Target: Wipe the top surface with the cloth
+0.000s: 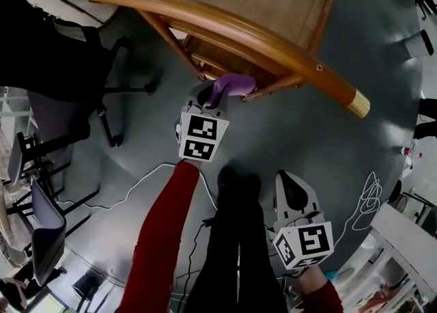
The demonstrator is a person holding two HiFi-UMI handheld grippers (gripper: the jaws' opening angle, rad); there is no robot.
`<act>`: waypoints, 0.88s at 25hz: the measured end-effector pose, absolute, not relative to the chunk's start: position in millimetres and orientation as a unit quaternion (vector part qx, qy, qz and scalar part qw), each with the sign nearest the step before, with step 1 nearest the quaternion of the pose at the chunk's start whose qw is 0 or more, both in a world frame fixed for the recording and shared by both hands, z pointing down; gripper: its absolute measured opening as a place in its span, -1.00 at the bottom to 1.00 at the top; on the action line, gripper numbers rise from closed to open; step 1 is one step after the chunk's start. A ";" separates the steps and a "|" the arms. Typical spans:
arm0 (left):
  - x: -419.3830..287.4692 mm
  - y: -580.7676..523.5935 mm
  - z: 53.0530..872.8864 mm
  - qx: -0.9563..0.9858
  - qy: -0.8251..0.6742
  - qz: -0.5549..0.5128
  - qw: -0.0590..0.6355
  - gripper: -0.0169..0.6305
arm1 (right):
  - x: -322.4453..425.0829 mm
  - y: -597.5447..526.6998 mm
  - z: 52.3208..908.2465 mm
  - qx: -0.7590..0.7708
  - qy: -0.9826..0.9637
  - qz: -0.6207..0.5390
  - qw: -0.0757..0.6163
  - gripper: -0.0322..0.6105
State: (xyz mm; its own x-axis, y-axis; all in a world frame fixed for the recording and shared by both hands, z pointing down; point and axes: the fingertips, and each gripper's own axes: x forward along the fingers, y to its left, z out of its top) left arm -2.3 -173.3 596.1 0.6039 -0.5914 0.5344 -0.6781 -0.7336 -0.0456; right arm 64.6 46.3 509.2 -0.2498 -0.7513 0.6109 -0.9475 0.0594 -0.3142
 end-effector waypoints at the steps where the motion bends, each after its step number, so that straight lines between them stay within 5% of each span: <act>1: -13.1 -184.5 595.6 0.885 -0.371 0.269 0.081 -0.80 | 58.1 39.6 510.1 0.590 -0.718 0.341 0.143 -0.89; 15: -100.7 -233.1 592.9 0.834 -0.466 0.280 0.096 -0.80 | 15.9 -8.0 505.5 0.554 -0.755 0.313 0.156 -0.89; 22: -57.6 -160.6 581.2 0.894 -0.376 0.223 0.097 -0.80 | 33.4 0.6 512.1 0.563 -0.745 0.317 0.167 -0.89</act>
State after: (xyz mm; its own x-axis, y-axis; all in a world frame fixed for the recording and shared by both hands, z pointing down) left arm -57.6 -160.6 581.2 0.6178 -0.6294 0.4713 -0.7160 -0.6981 0.0062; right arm 33.4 0.6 512.1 -0.3102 -0.7329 0.6055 -0.9445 0.1648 -0.2843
